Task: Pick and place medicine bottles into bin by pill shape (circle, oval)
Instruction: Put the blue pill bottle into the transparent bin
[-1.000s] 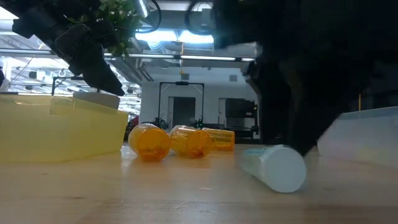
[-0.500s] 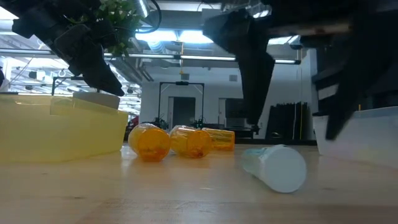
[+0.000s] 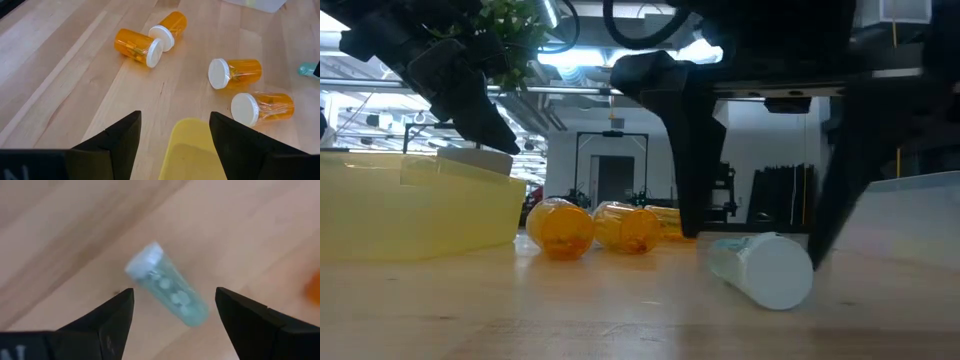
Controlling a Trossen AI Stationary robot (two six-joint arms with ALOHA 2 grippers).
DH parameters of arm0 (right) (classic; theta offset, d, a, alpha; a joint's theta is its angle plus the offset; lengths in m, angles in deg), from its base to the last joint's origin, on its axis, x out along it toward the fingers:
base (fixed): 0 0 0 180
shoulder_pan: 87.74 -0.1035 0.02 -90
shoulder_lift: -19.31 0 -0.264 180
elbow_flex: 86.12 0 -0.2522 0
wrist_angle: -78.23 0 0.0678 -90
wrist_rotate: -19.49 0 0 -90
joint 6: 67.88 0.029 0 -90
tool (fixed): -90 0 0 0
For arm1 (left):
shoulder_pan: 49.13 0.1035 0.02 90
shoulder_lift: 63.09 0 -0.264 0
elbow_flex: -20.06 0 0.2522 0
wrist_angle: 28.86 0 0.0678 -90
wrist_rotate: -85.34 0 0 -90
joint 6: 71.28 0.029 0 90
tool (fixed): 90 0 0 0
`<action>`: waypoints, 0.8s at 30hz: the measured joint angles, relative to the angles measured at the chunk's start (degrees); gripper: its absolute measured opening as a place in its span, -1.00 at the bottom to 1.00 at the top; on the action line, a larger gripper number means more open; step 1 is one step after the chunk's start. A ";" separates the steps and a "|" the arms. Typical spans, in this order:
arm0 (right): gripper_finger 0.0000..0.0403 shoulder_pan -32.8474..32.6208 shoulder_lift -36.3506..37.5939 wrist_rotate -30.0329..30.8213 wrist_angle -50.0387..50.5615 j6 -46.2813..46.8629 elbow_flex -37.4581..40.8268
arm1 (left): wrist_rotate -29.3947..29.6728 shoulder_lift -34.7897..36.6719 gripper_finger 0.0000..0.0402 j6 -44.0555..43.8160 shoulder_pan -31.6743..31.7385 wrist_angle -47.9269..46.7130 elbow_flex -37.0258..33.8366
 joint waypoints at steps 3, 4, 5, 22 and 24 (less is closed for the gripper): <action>0.40 0.20 0.00 -3.33 -0.04 -0.03 0.00 | 0.00 0.00 0.14 0.00 0.00 0.00 0.00; 0.40 0.22 -0.24 -3.46 -0.17 -0.05 0.00 | 0.00 0.00 0.14 0.00 0.01 -0.02 0.00; 0.40 0.21 -0.43 -3.44 -0.30 -0.11 0.00 | 0.00 -0.01 0.14 0.00 0.02 0.00 0.00; 0.21 0.85 -1.88 -3.72 0.38 4.07 0.07 | 0.00 -0.01 0.14 -0.17 0.01 0.17 -1.81; 0.10 0.83 -1.88 -3.75 0.91 6.46 0.05 | 0.01 -0.01 0.14 -0.17 0.02 0.61 -1.81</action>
